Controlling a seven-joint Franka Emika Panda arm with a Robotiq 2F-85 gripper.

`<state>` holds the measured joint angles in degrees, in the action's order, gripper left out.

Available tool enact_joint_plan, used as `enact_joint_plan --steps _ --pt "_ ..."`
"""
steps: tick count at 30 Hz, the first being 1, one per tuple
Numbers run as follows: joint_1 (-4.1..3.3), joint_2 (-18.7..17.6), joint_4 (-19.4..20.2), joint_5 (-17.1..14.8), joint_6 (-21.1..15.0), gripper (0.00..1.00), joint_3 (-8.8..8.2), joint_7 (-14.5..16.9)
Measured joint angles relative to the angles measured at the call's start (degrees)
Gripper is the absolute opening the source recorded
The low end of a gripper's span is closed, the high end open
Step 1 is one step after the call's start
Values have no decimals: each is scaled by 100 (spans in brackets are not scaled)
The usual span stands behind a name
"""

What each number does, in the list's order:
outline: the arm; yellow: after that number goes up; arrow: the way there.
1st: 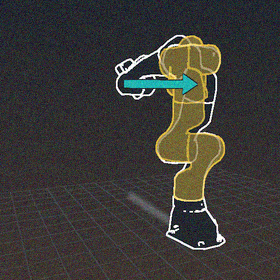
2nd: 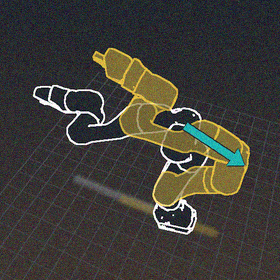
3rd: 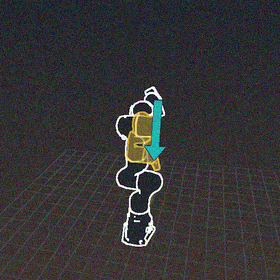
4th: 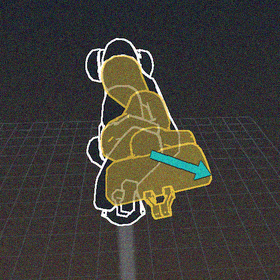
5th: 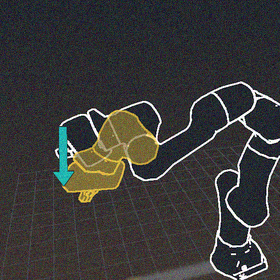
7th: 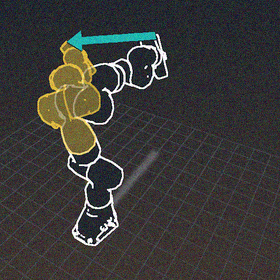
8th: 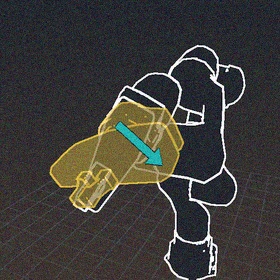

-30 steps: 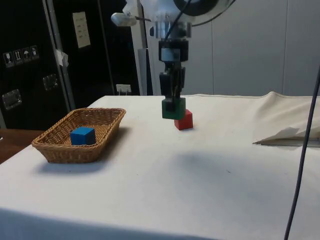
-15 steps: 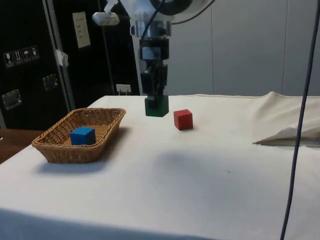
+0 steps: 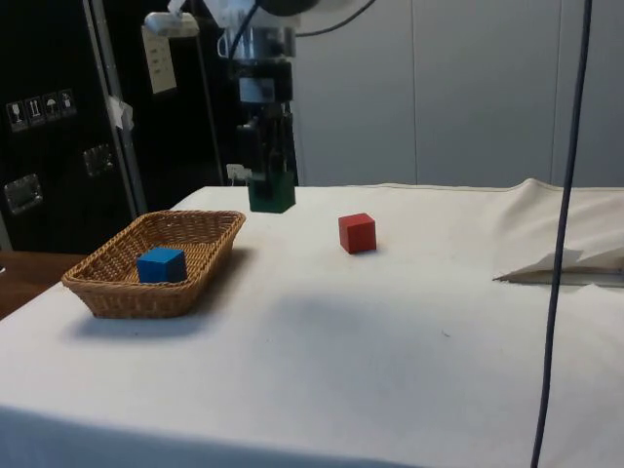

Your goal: Pick up exactly two blocks and place them into the basket.

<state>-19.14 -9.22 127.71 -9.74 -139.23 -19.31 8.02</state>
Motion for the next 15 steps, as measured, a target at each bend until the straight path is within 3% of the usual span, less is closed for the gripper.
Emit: enact_joint_plan --steps 15 --pt "46 -573 -1134 -218 556 3 -6 120"
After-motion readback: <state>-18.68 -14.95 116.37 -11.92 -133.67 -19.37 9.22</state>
